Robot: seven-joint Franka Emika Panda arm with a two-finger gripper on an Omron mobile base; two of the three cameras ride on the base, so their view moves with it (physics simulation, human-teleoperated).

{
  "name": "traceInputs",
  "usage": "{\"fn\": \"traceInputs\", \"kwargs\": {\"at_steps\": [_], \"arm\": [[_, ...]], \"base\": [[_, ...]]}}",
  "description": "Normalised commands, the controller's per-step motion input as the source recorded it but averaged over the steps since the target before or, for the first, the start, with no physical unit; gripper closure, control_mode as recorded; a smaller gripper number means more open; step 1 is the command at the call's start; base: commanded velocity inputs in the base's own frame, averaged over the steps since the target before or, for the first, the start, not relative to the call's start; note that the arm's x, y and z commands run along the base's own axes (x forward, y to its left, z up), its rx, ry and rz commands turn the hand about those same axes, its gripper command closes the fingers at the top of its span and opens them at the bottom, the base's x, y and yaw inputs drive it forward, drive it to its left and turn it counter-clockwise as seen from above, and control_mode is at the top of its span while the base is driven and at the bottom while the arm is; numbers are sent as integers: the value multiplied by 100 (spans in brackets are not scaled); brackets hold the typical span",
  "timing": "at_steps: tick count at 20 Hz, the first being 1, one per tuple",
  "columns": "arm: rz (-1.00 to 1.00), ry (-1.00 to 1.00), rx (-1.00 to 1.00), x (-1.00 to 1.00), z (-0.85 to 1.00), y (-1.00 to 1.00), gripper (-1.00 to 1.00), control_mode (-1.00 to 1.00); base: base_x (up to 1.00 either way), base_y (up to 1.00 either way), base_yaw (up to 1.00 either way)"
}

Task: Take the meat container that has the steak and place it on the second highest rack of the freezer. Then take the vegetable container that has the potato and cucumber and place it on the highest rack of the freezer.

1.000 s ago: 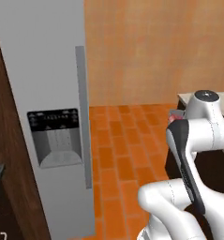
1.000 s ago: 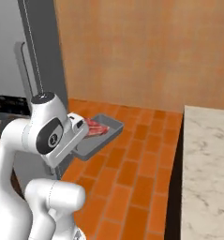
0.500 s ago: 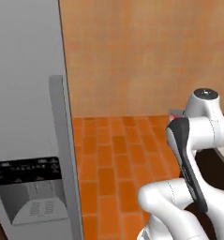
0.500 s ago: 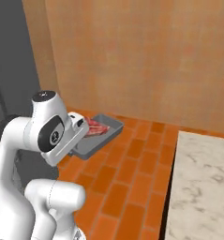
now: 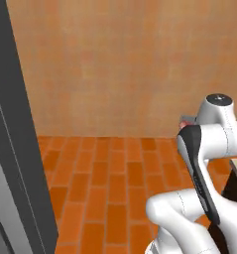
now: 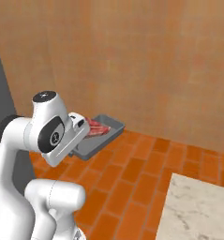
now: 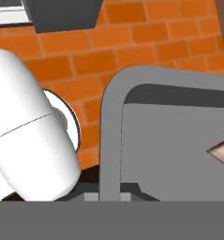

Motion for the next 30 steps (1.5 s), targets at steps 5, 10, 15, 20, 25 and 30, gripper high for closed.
{"fn": "traceInputs", "kwargs": {"at_steps": [5, 10, 15, 20, 25, 30], "arm": [[0, 0, 0, 0, 0, 0, 100, 100], [0, 0, 0, 0, 0, 0, 100, 100], [0, 0, 0, 0, 0, 0, 100, 100], [0, 0, 0, 0, 0, 0, 100, 100], [0, 0, 0, 0, 0, 0, 100, 100], [0, 0, 0, 0, 0, 0, 100, 100]], "base": [[72, -29, 74], [21, -13, 94], [40, -25, 86], [41, -43, 78], [36, -30, 77], [12, 9, 73]]}}
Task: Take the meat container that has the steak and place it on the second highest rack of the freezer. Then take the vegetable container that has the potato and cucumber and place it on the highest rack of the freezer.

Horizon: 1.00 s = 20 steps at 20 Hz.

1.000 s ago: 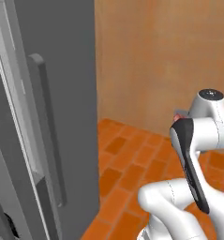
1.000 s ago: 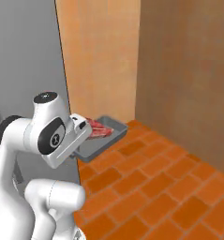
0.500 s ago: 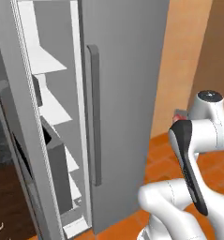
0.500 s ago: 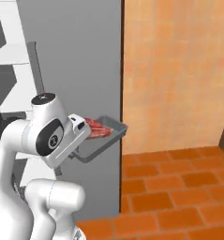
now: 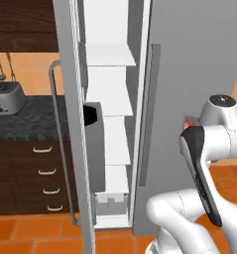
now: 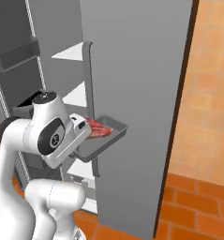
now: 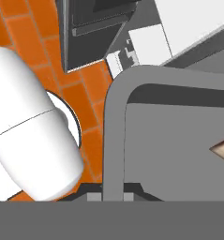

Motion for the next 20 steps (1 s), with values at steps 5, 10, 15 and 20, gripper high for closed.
{"fn": "traceInputs", "kwargs": {"at_steps": [5, 10, 15, 20], "arm": [[0, 0, 0, 0, 0, 0, 100, 100], [0, 0, 0, 0, 0, 0, 100, 100], [0, 0, 0, 0, 0, 0, 100, 100], [0, 0, 0, 0, 0, 0, 100, 100]], "base": [[0, 45, 56], [11, 37, 39], [26, -1, 18], [56, -15, 13]]}}
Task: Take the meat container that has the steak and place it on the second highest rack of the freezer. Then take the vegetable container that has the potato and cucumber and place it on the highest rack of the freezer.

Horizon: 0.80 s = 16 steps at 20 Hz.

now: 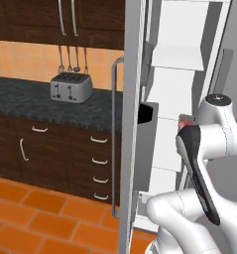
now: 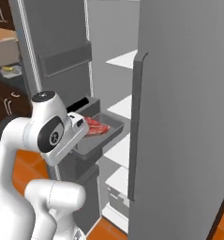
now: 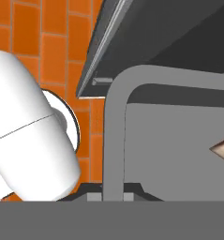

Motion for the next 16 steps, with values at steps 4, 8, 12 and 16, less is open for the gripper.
{"fn": "traceInputs", "kwargs": {"at_steps": [4, 8, 12, 16], "arm": [[0, 0, 0, 0, 0, 0, 100, 100], [0, 0, 0, 0, 0, 0, 100, 100], [0, 0, 0, 0, 0, 0, 100, 100], [0, 0, 0, 0, 0, 0, 100, 100]], "base": [[51, -5, 13], [6, 0, 16], [32, -3, 17], [49, -1, 10]]}}
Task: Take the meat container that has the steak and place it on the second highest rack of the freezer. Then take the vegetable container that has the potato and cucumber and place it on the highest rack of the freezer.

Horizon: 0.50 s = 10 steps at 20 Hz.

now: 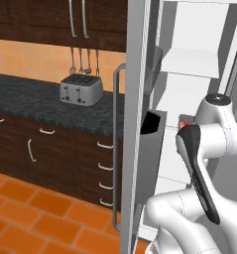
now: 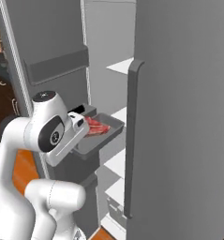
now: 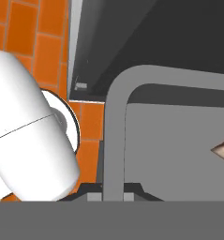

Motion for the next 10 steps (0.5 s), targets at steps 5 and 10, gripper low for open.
{"fn": "traceInputs", "kwargs": {"at_steps": [5, 10], "arm": [[0, 0, 0, 0, 0, 0, 100, 100], [0, 0, 0, 0, 0, 0, 100, -100]], "base": [[59, -4, 3], [19, -2, 0]]}}
